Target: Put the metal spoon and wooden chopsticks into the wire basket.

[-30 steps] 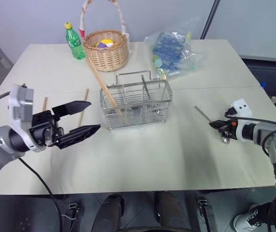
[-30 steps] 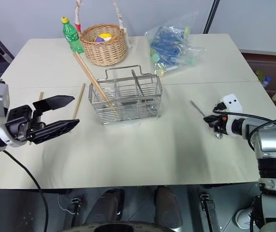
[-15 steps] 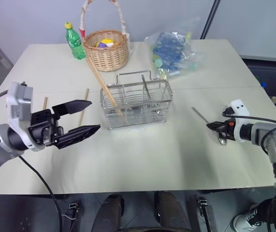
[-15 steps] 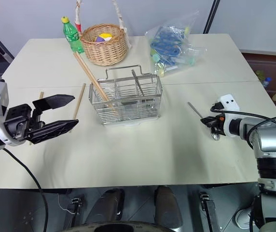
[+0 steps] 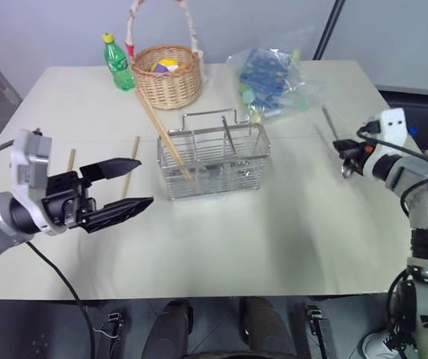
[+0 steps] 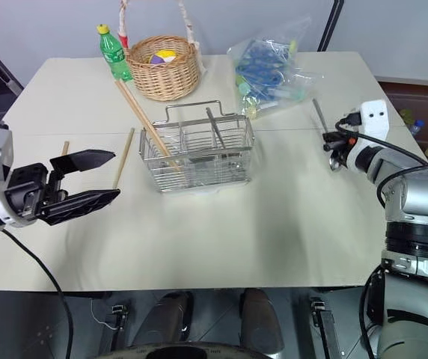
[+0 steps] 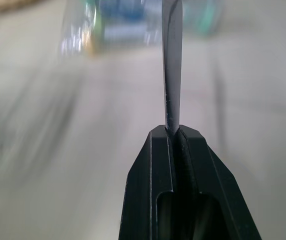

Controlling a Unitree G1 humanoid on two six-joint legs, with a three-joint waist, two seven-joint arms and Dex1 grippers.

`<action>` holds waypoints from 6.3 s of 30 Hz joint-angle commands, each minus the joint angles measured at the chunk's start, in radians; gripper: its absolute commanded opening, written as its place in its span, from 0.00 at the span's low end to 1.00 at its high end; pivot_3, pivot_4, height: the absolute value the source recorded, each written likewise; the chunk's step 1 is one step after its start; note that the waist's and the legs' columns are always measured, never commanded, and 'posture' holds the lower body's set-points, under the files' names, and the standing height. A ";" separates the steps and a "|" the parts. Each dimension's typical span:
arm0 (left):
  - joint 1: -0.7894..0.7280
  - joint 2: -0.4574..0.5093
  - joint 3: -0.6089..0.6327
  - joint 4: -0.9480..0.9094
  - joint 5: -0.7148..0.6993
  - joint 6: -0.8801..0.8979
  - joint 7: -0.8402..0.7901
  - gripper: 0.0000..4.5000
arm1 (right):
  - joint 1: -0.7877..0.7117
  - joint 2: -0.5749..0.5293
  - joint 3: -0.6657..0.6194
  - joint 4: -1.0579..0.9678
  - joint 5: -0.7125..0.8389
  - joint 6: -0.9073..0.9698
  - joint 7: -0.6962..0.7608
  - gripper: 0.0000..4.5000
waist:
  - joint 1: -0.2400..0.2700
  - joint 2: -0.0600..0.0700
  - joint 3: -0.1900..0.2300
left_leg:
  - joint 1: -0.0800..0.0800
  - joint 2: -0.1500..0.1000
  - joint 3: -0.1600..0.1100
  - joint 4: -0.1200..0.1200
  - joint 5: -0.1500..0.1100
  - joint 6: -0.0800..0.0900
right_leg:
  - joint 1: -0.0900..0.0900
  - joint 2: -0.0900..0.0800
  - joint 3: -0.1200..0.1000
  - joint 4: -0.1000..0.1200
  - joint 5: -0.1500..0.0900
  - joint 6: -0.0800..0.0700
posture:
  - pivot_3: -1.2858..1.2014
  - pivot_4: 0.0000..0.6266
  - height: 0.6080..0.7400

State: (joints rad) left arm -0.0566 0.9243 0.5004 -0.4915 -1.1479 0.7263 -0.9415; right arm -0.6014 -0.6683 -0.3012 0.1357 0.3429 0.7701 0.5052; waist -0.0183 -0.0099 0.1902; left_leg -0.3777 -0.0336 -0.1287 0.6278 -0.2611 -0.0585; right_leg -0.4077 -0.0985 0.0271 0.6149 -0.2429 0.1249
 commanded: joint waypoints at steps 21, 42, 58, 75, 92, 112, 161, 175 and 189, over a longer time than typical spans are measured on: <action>0.010 0.033 0.106 0.025 -0.029 0.032 -0.006 1.00 | -0.165 0.442 0.065 -0.485 0.287 0.038 -0.262 0.01 | -0.022 0.001 0.001 | 0.000 0.001 -0.001 -0.001 0.000 0.000 | -0.002 0.000 0.000 0.002 0.000 0.000 | 0.52 0.24 1.00; 0.047 -0.058 0.085 -0.039 -0.009 -0.007 0.089 1.00 | -0.127 0.556 0.250 -0.325 0.193 -0.182 -0.193 0.01 | -0.026 0.001 0.001 | 0.000 0.002 -0.001 -0.002 0.000 0.000 | -0.004 0.002 0.000 0.004 0.000 0.000 | 0.52 0.24 1.00; 0.037 -0.057 0.090 -0.030 -0.018 -0.012 0.112 1.00 | -0.096 0.558 0.250 -0.318 0.168 -0.210 -0.207 0.92 | -0.026 0.001 0.001 | 0.000 0.002 -0.001 -0.002 0.000 0.000 | -0.004 0.002 0.000 0.004 0.000 0.000 | 0.52 0.24 1.00; 0.003 -0.117 0.098 0.029 0.072 -0.078 0.216 1.00 | -0.009 0.277 0.182 -0.422 0.222 -0.122 -0.039 0.99 | -0.017 0.001 0.001 | 0.000 0.002 -0.001 -0.002 0.000 0.000 | -0.002 0.002 0.000 0.001 0.000 -0.001 | 0.52 0.24 1.00; 0.054 -0.400 -0.053 0.086 0.385 -0.247 0.451 1.00 | 0.316 0.131 0.033 -0.703 0.382 -0.050 0.008 0.99 | -0.018 0.000 0.000 | 0.000 0.002 0.000 -0.001 0.000 0.000 | -0.001 0.002 0.000 0.000 0.000 0.000 | 0.52 0.24 1.00; 0.085 -0.526 -0.129 0.320 0.615 -0.416 0.501 1.00 | 0.530 0.004 0.006 -0.841 0.490 -0.172 0.220 0.99 | 0.007 -0.001 0.000 | 0.000 0.002 0.000 -0.001 0.000 0.000 | 0.000 0.001 -0.001 -0.001 -0.001 -0.002 | 0.52 0.24 1.00; -0.558 -0.530 -0.307 0.570 0.911 0.119 0.913 1.00 | 0.504 -0.046 0.067 -0.765 0.410 -0.283 0.300 0.99 | 0.004 -0.005 0.001 | 0.001 0.001 -0.002 0.001 0.000 0.000 | 0.002 0.002 -0.001 0.000 0.001 0.003 | 0.52 0.24 1.00; -0.598 -0.571 -0.305 0.599 0.943 0.393 0.977 1.00 | 0.513 -0.054 0.057 -0.769 0.413 -0.281 0.292 0.99 | 0.007 -0.005 0.001 | 0.001 0.001 -0.002 0.001 0.000 -0.001 | 0.002 0.001 -0.001 0.000 0.001 0.003 | 0.52 0.24 1.00; -0.754 -0.571 -0.274 0.628 0.973 0.658 1.001 1.00 | 0.509 -0.055 0.055 -0.767 0.424 -0.276 0.288 0.99 | 0.004 -0.006 0.001 | 0.001 0.000 -0.002 0.001 0.000 -0.001 | 0.002 0.001 -0.001 0.001 0.002 0.004 | 0.52 0.24 1.00</action>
State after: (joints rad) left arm -0.7923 0.3504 0.2112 0.1460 -0.1899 1.3658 0.0514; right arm -0.0867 -0.7220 -0.2220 -0.6072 0.7502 0.5119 0.7892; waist -0.0139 -0.0156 0.1915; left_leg -0.3762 -0.0333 -0.1307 0.6293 -0.2606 -0.0595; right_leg -0.4055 -0.0971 0.0260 0.6159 -0.2413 0.1284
